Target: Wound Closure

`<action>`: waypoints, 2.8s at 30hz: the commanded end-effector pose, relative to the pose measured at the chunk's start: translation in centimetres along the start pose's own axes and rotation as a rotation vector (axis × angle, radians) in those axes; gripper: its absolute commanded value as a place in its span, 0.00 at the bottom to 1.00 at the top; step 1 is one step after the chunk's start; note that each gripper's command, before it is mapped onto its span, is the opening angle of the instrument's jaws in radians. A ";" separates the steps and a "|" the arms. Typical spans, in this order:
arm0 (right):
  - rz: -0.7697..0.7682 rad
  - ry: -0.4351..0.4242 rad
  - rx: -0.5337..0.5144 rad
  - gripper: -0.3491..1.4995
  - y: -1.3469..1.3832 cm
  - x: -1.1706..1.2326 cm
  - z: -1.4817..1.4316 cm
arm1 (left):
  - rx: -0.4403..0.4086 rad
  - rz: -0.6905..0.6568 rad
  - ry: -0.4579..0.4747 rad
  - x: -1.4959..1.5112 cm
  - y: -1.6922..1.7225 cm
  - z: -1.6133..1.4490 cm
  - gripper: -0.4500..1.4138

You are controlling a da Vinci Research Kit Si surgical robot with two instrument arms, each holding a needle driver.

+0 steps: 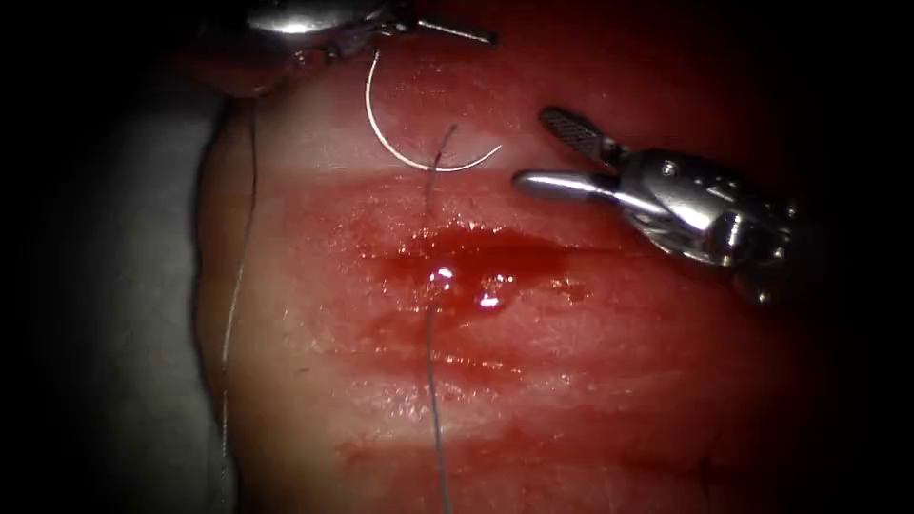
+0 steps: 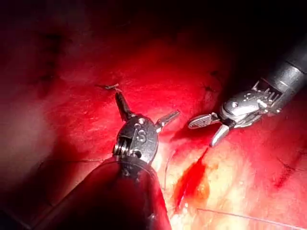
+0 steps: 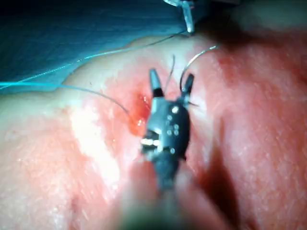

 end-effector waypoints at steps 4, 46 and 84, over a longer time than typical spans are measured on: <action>-0.010 0.001 0.008 0.74 -0.07 -0.10 -0.02 | -0.030 0.011 0.028 -0.07 0.23 -0.24 0.83; -0.148 -0.039 0.028 0.64 -0.12 -0.25 -0.31 | -0.326 0.901 0.096 -1.18 2.89 -1.01 0.78; -0.503 -0.058 0.300 0.59 -0.46 -0.52 -0.22 | -0.407 0.964 0.156 -1.01 2.67 -0.93 0.00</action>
